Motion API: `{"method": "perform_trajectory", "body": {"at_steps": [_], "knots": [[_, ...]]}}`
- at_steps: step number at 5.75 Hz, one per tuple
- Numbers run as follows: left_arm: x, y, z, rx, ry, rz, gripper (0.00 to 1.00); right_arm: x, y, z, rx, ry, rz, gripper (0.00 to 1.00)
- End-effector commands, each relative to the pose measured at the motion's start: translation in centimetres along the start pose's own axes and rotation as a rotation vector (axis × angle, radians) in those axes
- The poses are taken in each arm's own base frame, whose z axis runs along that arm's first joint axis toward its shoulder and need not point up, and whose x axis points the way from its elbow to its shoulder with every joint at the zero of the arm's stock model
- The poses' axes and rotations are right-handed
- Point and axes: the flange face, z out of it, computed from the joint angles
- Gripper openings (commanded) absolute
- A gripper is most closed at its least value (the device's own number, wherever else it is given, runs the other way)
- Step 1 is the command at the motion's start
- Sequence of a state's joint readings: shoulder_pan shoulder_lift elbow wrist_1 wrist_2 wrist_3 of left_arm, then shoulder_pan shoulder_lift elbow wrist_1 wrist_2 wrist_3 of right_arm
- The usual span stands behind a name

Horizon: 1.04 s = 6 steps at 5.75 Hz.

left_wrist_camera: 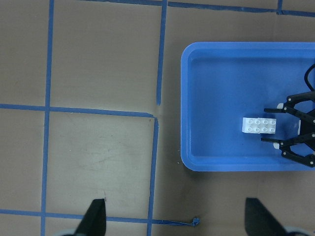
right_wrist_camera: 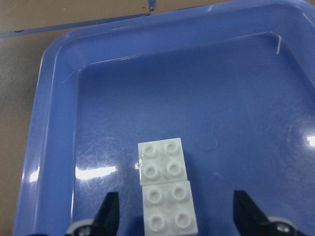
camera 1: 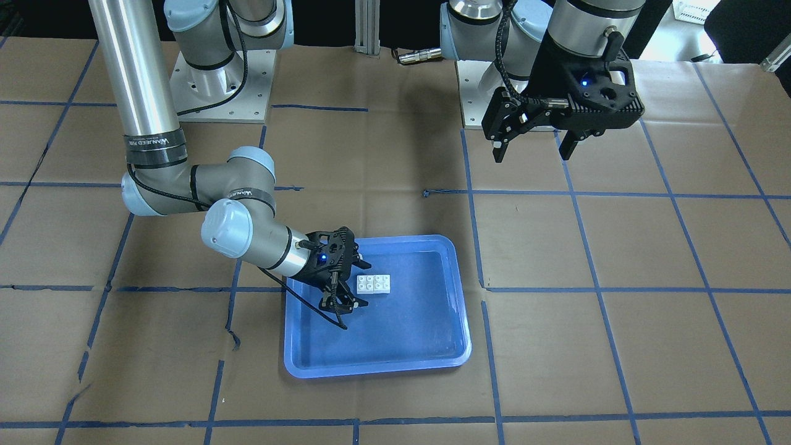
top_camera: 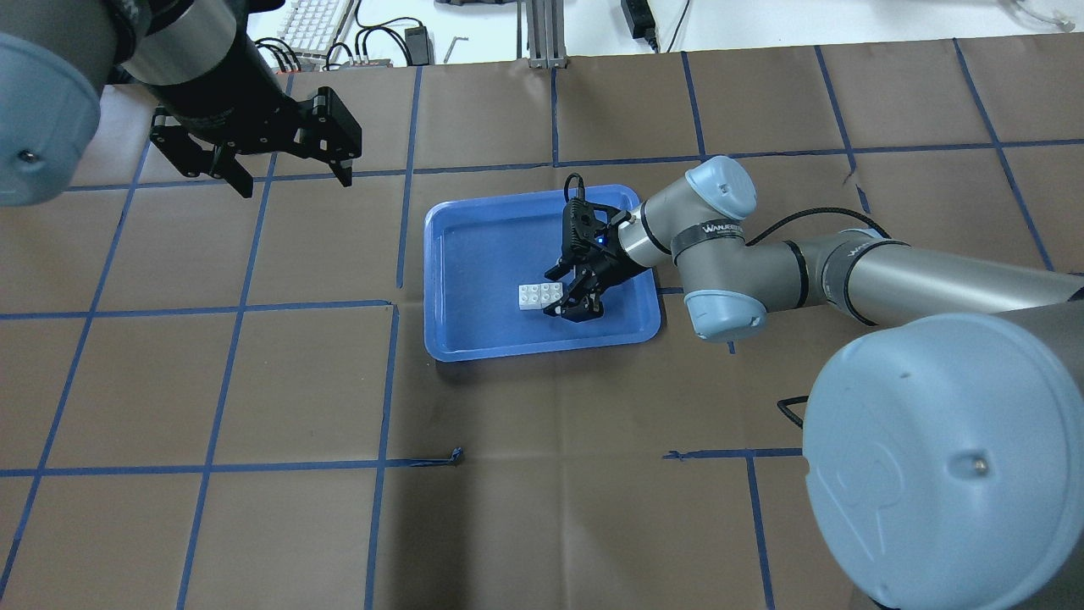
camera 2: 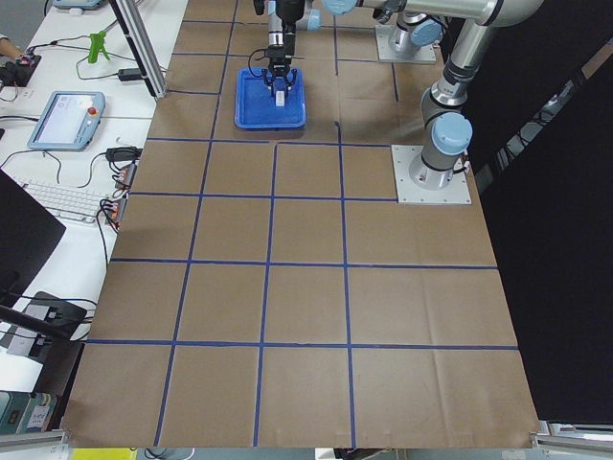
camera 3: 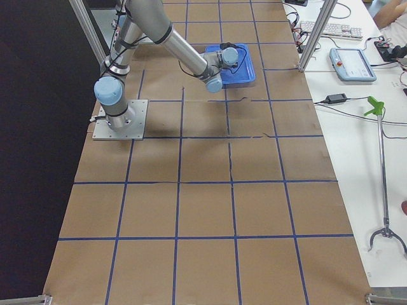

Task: Assemble white blocks and place on blue tray

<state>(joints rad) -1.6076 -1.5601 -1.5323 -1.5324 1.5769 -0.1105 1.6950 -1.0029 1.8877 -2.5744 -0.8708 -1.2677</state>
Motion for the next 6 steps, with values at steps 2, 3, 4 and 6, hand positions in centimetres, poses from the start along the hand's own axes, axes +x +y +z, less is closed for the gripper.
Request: {"method": "perform_trajectory", "body": {"at_steps": [2,3,4,6], "knots": [[0.0,0.0,0.1,-0.002,0.000,0.000,1.00,0.1,-4.8,-8.8,-0.155,0.230,0.194,1.00],[0.0,0.0,0.1,-0.002,0.000,0.000,1.00,-0.4,-5.7,-11.5,-0.186,0.296,0.323,1.00],[0.0,0.0,0.1,-0.002,0.000,0.000,1.00,-1.3,-6.1,-13.9,-0.243,0.342,0.443,1.00],[0.0,0.0,0.1,-0.002,0.000,0.000,1.00,-3.7,-7.2,-20.7,-0.422,0.404,0.776,1.00]]}}
